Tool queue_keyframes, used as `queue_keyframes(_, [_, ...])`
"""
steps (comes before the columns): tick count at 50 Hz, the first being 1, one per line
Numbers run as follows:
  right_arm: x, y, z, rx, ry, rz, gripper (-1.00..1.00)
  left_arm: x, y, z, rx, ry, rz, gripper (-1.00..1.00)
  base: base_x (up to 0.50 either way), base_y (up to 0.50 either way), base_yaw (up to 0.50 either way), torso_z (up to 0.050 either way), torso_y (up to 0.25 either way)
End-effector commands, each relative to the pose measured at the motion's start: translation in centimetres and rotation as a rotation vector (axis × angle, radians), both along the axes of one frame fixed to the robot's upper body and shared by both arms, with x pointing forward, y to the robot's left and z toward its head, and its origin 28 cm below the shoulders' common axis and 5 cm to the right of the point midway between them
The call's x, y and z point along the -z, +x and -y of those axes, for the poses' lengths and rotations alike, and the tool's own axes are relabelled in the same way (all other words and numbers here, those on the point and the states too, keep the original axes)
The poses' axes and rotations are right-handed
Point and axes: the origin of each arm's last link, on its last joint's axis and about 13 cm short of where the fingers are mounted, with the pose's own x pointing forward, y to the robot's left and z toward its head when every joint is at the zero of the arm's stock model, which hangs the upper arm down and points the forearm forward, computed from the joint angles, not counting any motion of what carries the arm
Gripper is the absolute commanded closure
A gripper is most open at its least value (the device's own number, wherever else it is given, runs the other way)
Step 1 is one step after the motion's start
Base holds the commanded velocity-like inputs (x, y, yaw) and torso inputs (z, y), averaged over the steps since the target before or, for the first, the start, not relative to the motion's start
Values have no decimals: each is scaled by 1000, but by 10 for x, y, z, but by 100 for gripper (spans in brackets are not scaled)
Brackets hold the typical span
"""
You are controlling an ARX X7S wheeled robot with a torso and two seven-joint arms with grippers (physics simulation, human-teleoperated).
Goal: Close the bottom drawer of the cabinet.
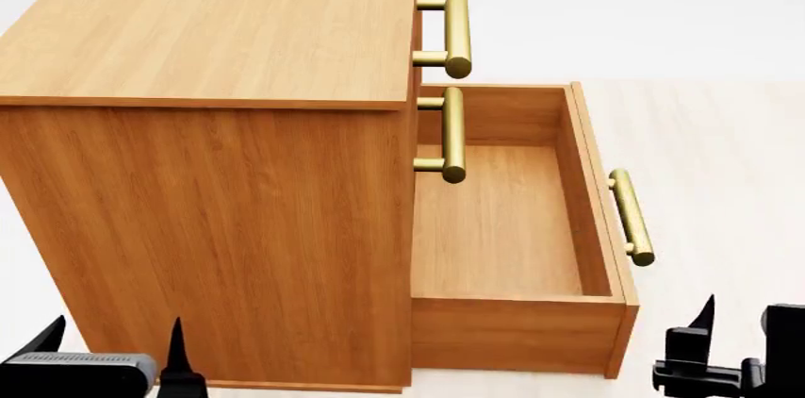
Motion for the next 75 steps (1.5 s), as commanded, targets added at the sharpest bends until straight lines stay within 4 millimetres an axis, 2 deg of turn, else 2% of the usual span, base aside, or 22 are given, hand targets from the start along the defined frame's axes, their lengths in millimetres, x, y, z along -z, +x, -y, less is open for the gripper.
queue_keyframes(1, [24,-2,-6,-49,51,-34,-100,-1,1,0,13,-20,15,-100,0,0,0,0,0])
queue_keyframes(5, [31,1,-9,-63,50,-34,-100,-2,0,0,13,-18,14,-100,0,0,0,0,0])
queue_keyframes(21, [33,-3,-13,-135,59,-37,-100,-1,0,1,12,-11,10,-100,0,0,0,0,0])
queue_keyframes(30, [25,4,-25,-192,25,-36,-100,-2,0,1,11,-12,12,-100,0,0,0,0,0])
queue_keyframes(44, [13,9,-31,-239,-2,-32,-100,-1,0,2,15,-14,11,-100,0,0,0,0,0])
queue_keyframes(55, [22,19,-40,-234,15,-31,-100,-2,-1,1,13,-15,13,-100,0,0,0,0,0])
queue_keyframes(75, [28,19,-55,-285,25,-23,-100,-8,-2,0,7,-11,27,-100,0,0,0,0,0])
